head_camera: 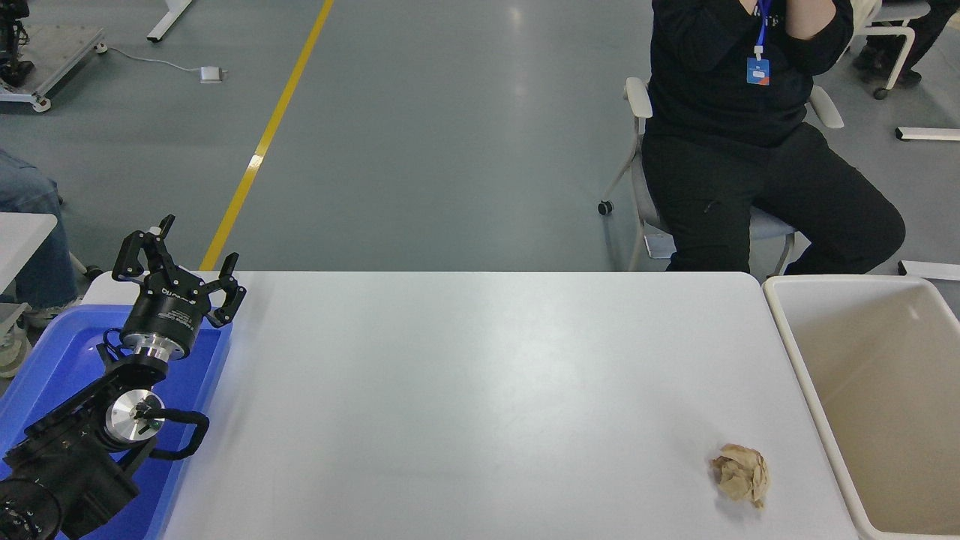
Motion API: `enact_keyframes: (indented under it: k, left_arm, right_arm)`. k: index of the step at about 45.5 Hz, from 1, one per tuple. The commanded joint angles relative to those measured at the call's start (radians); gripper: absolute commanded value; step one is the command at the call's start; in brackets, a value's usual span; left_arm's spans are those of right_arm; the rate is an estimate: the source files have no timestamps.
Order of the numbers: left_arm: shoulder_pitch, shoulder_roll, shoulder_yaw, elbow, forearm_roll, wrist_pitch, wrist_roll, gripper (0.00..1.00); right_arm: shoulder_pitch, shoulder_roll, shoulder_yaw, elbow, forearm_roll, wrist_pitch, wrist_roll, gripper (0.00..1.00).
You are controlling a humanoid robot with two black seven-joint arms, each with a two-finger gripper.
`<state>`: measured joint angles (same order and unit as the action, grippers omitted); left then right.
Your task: Clean the table surface
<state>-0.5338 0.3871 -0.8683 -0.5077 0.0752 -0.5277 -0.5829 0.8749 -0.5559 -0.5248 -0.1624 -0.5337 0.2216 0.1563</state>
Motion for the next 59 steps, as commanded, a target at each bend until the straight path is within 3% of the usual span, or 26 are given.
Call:
enact_keyframes:
  k: [1,27,59]
  left_arm:
    - [0.0,-0.001,0.0,0.0,0.0,0.0,0.0,1.0]
    - [0.0,0.001,0.0,0.0,0.0,0.0,0.0,1.0]
    - [0.0,-0.001,0.0,0.0,0.0,0.0,0.0,1.0]
  right_arm:
    - [-0.068,0.059,0.1,-0.003,0.017,-0.005,-0.144,0.0]
    - [-0.2,0.228,0.154,-0.003,0.054,-0.036,-0.159,0.0]
    - [-0.228,0.277,0.152,-0.002,0.054,-0.039,-0.158,0.0]
